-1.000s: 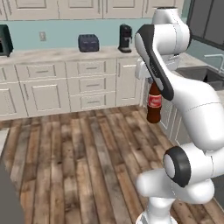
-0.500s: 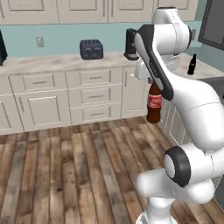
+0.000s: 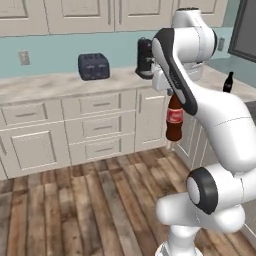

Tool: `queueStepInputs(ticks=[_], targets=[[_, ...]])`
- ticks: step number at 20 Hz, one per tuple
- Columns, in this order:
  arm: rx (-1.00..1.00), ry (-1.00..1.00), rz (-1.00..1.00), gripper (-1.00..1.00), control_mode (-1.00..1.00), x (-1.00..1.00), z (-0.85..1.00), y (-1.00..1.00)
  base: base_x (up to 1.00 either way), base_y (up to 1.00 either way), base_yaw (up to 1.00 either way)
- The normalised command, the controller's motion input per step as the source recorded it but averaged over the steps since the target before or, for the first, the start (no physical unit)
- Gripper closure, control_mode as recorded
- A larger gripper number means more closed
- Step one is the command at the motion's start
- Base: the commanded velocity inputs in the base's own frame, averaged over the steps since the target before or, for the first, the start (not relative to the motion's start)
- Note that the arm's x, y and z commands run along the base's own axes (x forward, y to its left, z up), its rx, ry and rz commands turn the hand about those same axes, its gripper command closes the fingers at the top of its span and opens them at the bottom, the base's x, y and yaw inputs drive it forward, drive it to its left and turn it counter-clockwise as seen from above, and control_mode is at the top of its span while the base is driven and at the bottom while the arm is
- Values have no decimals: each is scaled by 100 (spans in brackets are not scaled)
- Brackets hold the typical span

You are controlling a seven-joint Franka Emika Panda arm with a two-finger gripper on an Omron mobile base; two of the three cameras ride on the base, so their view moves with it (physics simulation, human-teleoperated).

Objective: Place the large bottle from the dining counter next to the other large bottle outside the sink, and place the small bottle from the dining counter next to the other small bottle inside the sink.

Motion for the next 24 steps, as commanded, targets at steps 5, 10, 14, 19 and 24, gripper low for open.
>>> queueStepInputs(ticks=[5,10,14,19,24], targets=[[0,0,0,100,100,0,0,0,100,-6,-34],[0,0,0,100,100,0,0,0,100,-15,-42],[0,0,0,100,100,0,0,0,77,-31,-48],[0,0,0,100,100,0,0,0,40,-20,-51],[0,0,0,100,100,0,0,0,5,12,-44]])
